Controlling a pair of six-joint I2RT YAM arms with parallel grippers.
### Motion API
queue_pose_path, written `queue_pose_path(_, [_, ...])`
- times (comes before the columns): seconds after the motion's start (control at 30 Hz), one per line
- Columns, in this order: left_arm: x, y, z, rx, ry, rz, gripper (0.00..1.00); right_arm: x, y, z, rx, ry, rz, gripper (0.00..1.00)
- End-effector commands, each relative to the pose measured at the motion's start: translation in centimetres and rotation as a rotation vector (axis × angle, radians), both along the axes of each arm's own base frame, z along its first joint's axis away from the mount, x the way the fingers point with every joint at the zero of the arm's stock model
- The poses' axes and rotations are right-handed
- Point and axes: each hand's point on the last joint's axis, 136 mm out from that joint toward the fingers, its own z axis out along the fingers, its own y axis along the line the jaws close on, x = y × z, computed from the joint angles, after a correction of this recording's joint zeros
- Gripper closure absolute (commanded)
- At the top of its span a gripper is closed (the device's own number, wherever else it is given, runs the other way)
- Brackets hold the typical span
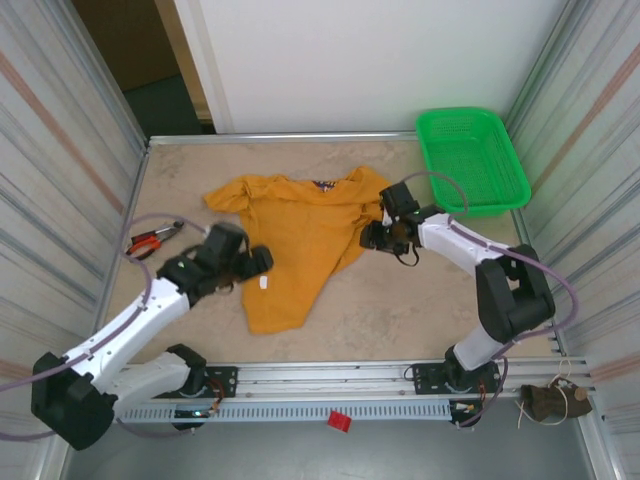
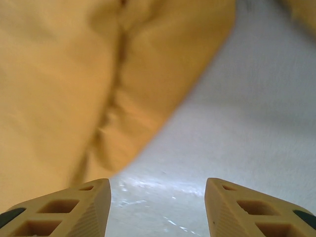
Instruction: Fold the inside-out t-shirt
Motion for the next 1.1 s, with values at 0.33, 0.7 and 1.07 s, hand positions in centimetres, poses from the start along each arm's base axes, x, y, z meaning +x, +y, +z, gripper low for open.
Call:
queue_pose_path(0.33, [-0.7, 0.3, -8.0, 0.126, 0.112, 0.106, 0.92, 1.4, 2.7, -0.3, 0.026, -0.028, 0.031, 0.5])
queue_pose_path(0.7, [5.6, 5.6, 2.7, -0.013, -0.106, 0.341, 1.0, 0.8, 5.6, -1.5, 0.049, -0.006, 0.111, 0.51])
queue_pose_path(1.07, [6.2, 6.3, 2.4, -0.025, -0.094, 0.393, 1.0, 0.0, 9.1, -3.5, 0.021, 0.035, 0.189, 0.51])
